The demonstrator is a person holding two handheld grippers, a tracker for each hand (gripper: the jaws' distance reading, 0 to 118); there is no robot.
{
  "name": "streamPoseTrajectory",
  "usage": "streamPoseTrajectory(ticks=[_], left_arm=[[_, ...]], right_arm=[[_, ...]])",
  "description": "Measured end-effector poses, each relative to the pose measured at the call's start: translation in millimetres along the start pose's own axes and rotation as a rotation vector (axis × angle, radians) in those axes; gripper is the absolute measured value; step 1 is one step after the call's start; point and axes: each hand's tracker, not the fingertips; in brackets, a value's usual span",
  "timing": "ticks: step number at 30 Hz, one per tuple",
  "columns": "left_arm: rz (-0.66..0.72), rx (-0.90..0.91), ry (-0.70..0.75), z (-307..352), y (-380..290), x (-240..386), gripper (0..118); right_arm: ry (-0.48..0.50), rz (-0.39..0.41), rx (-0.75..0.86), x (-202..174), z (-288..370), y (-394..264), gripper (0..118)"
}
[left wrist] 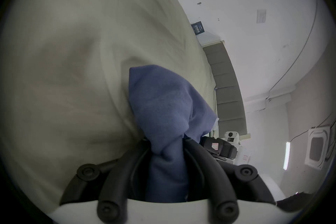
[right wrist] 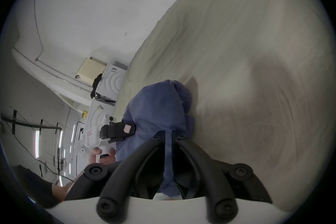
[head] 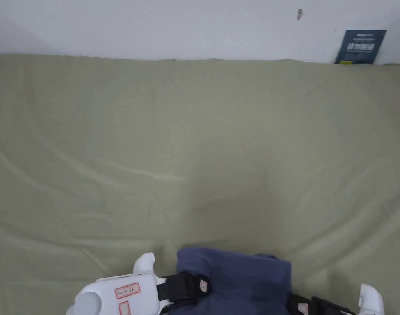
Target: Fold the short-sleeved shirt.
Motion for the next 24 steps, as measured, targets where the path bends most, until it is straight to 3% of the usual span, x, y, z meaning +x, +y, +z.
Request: streamPoseTrajectory(ticks=[3, 8, 14, 20, 23, 24], left_arm=[[-0.027, 0.05, 0.031, 55, 22, -10, 18], [-0.071, 0.174, 0.21, 176, 69, -50, 18], [-0.087, 0.187, 0.449, 307, 123, -104, 18], [-0.054, 0.154, 0.728, 377, 152, -164, 18], [0.01, 0.165, 0.733, 389, 146, -192, 20], [0.027, 0.181, 0.722, 390, 142, -193, 31]], right_arm=[[-0.022, 0.041, -0.011, -10, 9, -5, 10], [-0.038, 0.061, -0.026, -25, 19, -21, 10], [-0.072, 0.065, -0.048, -40, 18, -38, 10], [-0.121, 0.084, -0.06, -50, 14, -45, 10], [-0.129, 0.087, -0.054, -58, 14, -48, 10], [-0.128, 0.086, -0.053, -58, 14, -49, 10]])
